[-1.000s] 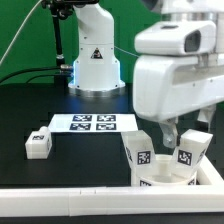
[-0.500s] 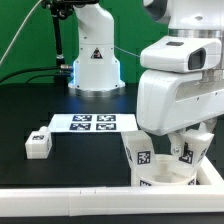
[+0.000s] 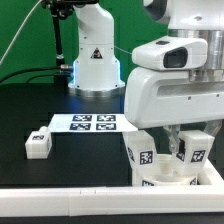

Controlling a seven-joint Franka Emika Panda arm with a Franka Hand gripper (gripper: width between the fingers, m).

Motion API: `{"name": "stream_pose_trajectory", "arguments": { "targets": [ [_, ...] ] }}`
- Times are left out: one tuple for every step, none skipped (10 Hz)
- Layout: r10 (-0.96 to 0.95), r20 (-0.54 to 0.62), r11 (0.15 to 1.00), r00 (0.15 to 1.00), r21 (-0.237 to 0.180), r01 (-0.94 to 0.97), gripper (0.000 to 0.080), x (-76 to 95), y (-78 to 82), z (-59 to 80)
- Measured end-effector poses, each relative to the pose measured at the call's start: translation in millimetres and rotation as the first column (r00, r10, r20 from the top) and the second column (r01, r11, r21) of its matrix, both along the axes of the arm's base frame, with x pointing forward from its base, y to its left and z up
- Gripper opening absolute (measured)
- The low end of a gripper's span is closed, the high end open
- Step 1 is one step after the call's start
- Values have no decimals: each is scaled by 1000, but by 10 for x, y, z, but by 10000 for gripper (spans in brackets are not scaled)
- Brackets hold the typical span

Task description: Assemble stool

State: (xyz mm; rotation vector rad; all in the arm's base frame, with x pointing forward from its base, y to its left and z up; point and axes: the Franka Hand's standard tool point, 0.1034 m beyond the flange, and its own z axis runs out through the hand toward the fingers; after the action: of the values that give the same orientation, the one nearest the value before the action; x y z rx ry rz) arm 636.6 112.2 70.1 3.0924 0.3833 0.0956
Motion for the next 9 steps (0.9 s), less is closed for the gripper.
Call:
{"name": "stream_pose_trajectory", "arguments": {
  "targets": [
    [-143,28,990,989,17,142,335,35,13,-4],
    [-250,37,968,968,31,249,335,50,29,-2],
    [-336,35,942,941,42,334,335,53,19,-2],
    [-504,23,862,863,79,501,335,53,2,-10],
    [-642,4,763,767,103,638,335,47,-15,-17],
    [-765,-42,633,642,132,763,337,42,-39,-26],
    [-885,-96,439,455,152,886,337,35,-58,-34],
    [-891,-94,429,444,147,891,337,27,-44,-32],
    [-912,-101,382,398,146,913,337,22,-46,-32]
  ]
}}
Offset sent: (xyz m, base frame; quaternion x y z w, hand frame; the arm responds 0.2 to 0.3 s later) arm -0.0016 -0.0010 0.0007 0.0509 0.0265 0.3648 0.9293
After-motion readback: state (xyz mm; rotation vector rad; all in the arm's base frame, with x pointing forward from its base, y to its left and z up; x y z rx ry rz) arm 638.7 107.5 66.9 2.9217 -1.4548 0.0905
